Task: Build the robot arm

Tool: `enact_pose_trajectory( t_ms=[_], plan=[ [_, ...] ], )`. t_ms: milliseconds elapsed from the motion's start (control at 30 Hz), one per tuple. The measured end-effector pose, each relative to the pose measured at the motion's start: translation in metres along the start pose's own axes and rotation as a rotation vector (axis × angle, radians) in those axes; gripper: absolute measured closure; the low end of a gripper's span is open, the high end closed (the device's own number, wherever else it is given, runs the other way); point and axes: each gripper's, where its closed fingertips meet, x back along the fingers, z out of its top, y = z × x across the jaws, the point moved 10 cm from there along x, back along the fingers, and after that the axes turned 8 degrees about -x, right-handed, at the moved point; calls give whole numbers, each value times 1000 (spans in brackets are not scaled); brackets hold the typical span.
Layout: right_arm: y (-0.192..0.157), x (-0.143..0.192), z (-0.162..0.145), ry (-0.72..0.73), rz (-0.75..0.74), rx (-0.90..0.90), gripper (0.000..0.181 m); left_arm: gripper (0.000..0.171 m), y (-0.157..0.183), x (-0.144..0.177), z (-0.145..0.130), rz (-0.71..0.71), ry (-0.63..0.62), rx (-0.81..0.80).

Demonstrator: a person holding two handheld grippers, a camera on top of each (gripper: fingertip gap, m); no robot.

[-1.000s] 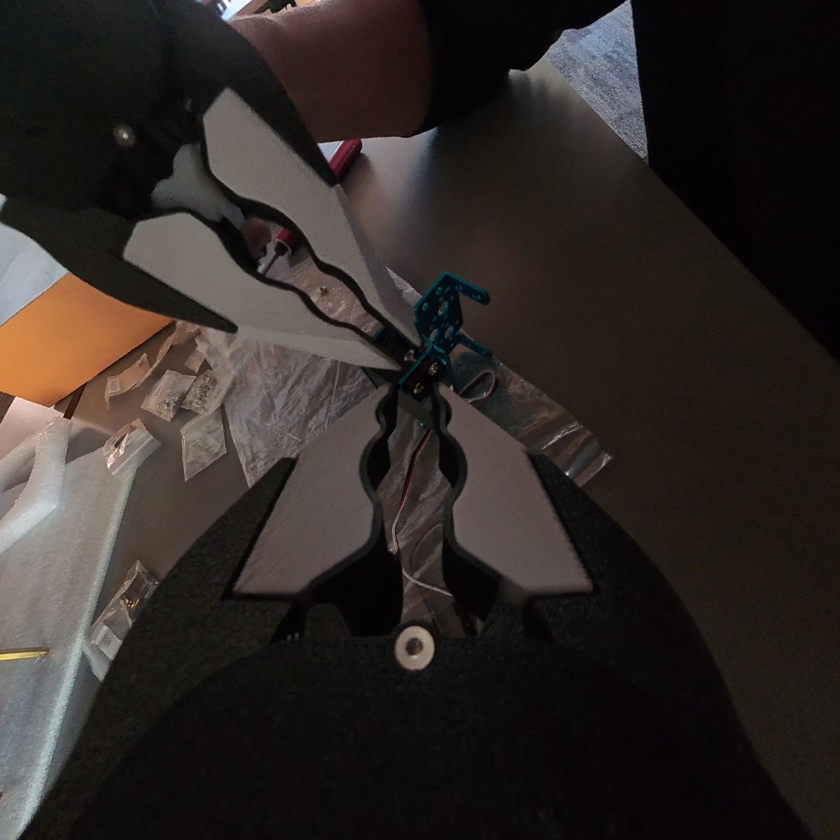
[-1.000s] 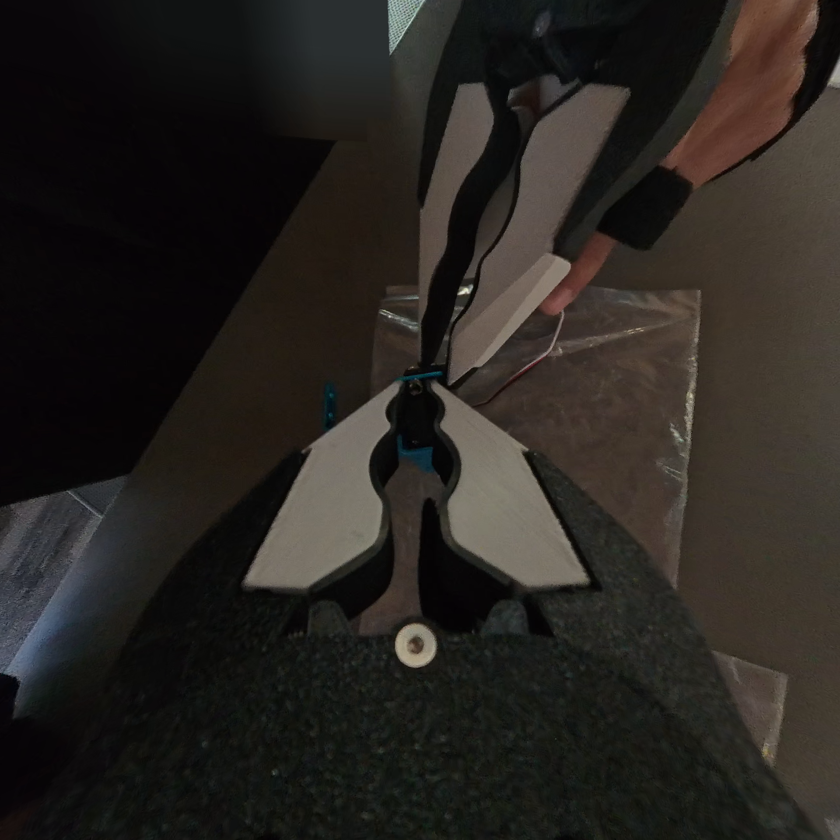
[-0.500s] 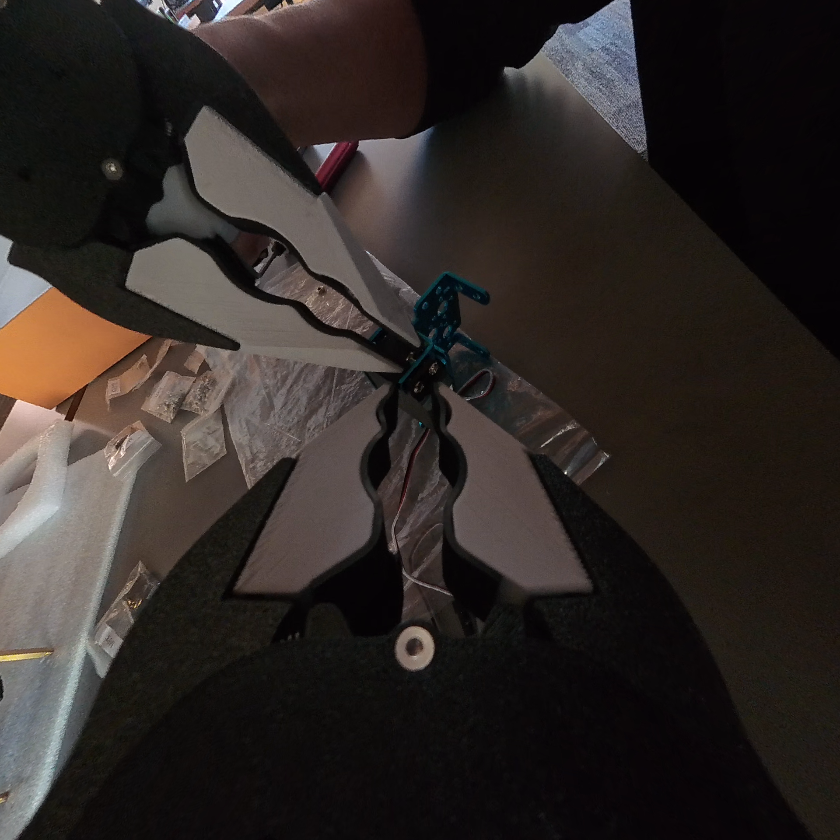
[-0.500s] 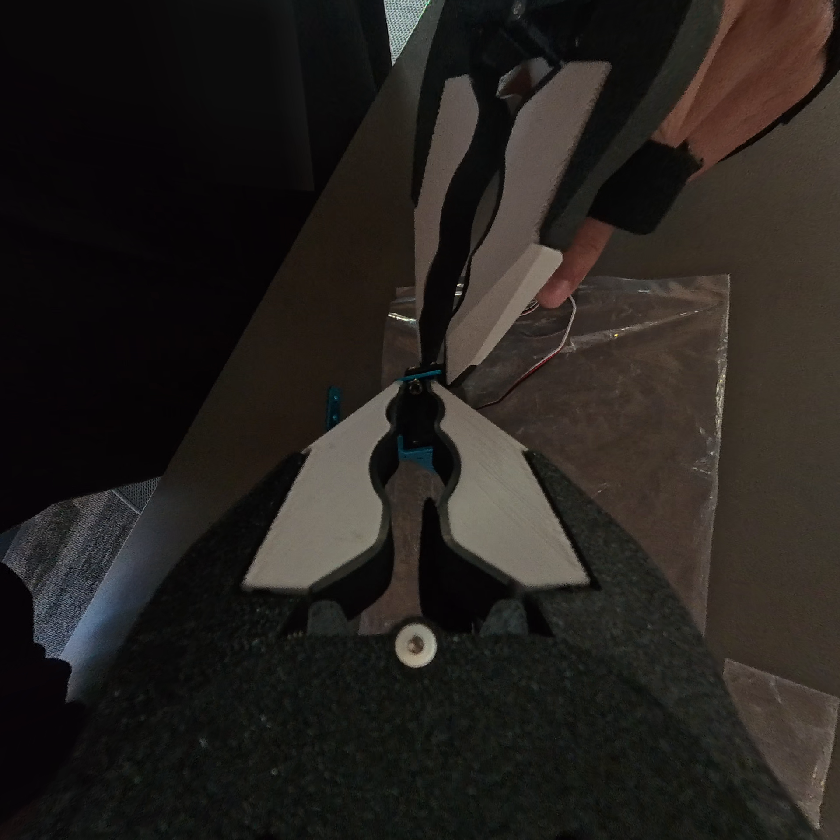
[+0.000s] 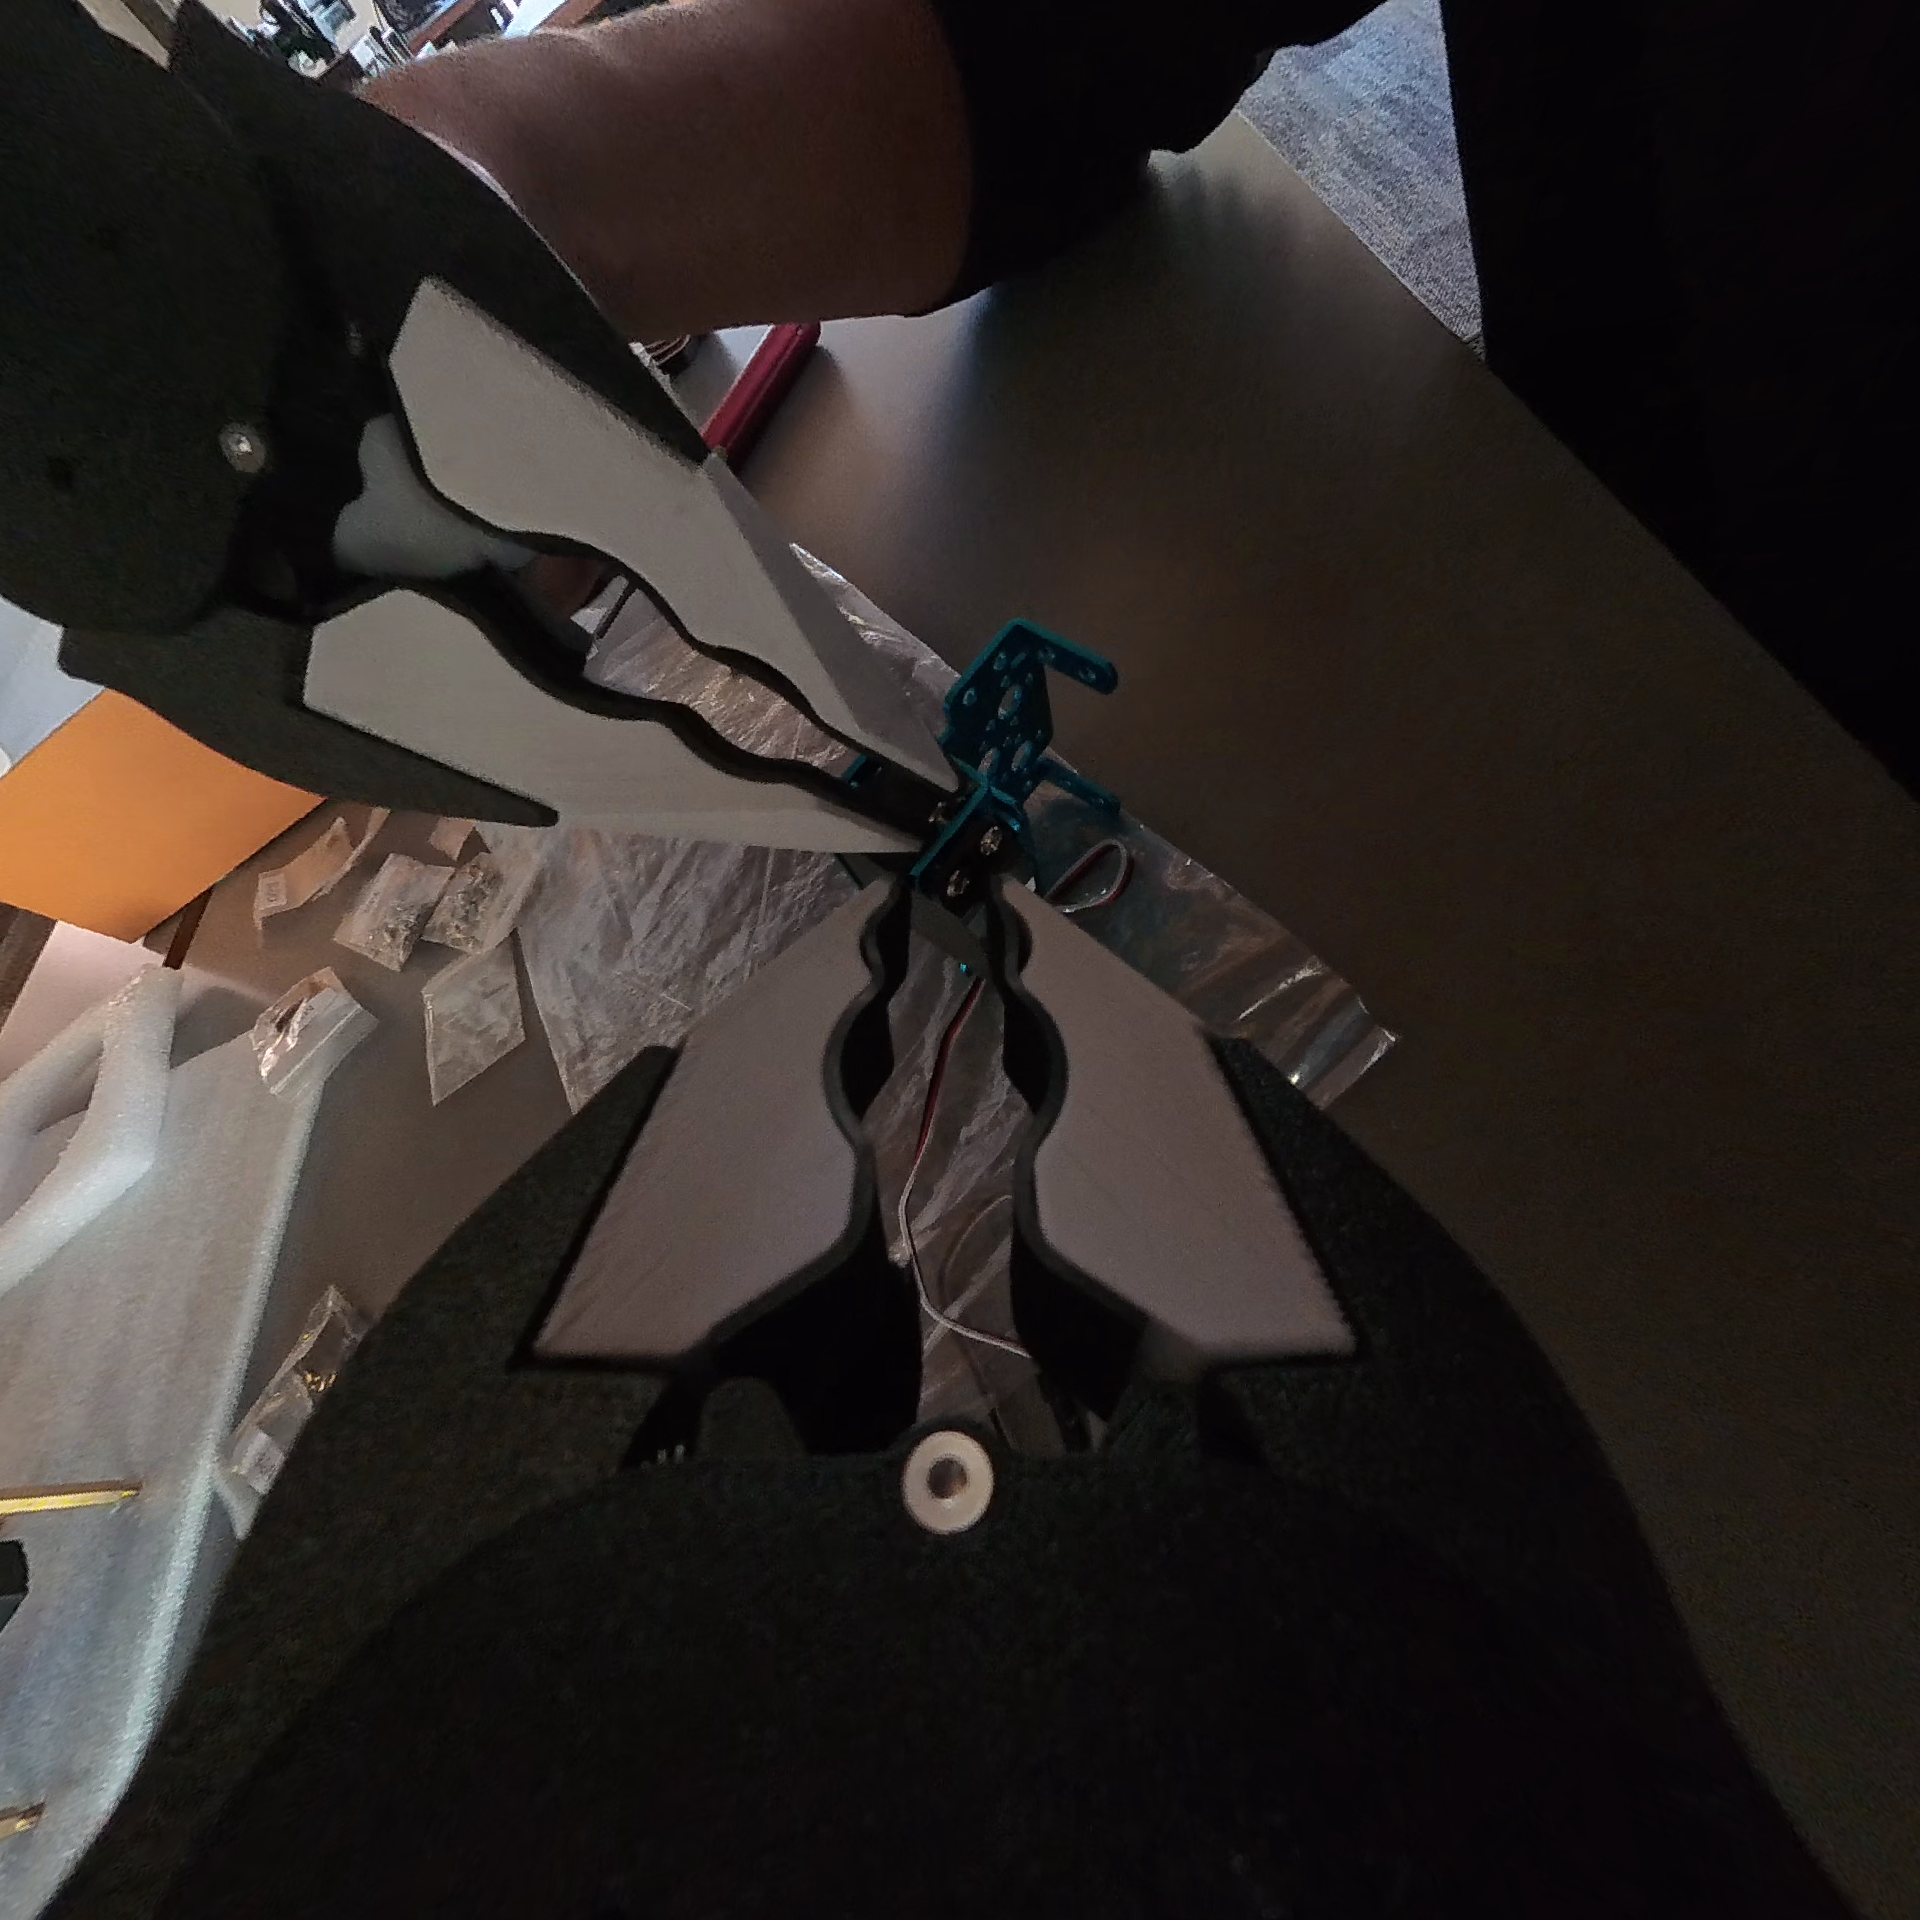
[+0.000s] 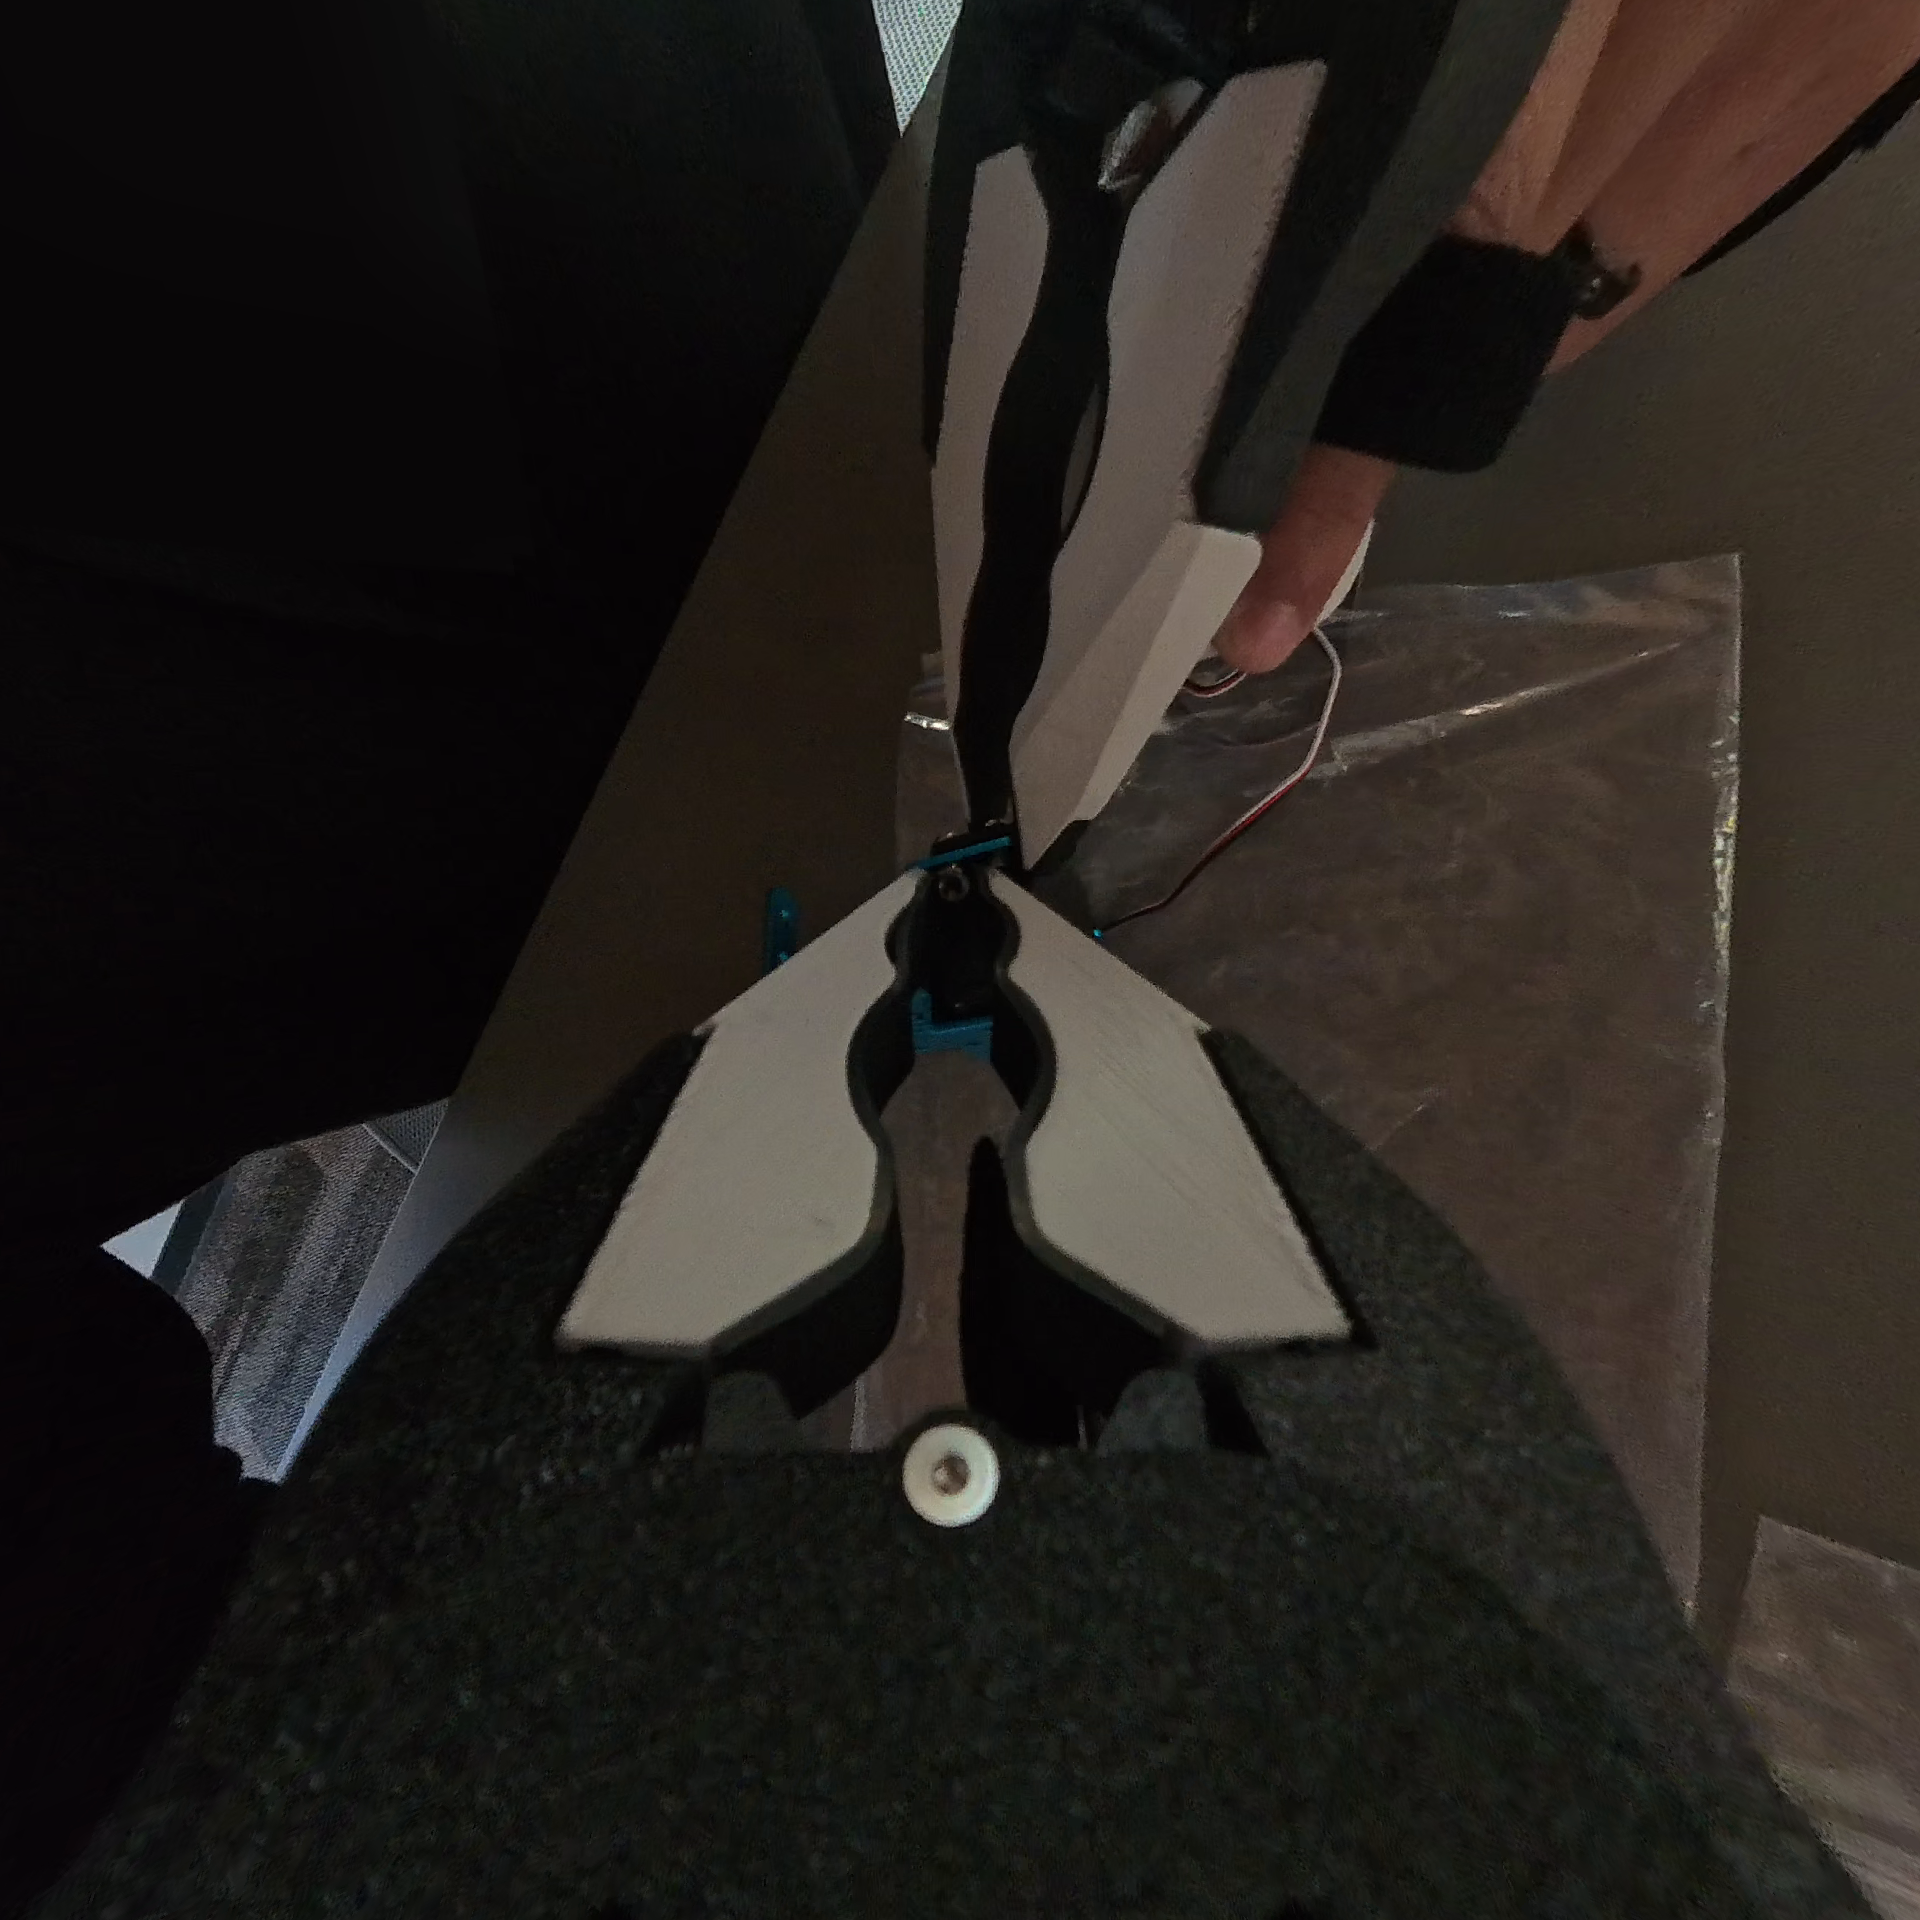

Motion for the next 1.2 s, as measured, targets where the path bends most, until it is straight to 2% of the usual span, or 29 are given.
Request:
enact_pose_trajectory(
  t_ms=[500, 667, 933, 1067, 1200],
  plan=[
    [5, 0, -1, -2, 60, -113, 176, 159, 0, 0, 0, 3, -2, -4],
    [5, 0, 0, -1, 101, -152, 167, 158, -1, 0, 0, 4, -5, -6],
    [-1, 10, 0, -14, -2, -96, 167, 158, -1, 1, -1, 7, -7, -5],
    [-7, 16, -1, -14, 13, -92, 166, 158, -2, 1, -1, 8, -7, -5],
    [-7, 5, -2, -62, 13, -86, 165, 158, -2, 1, -1, 7, -7, -6]
  ],
)
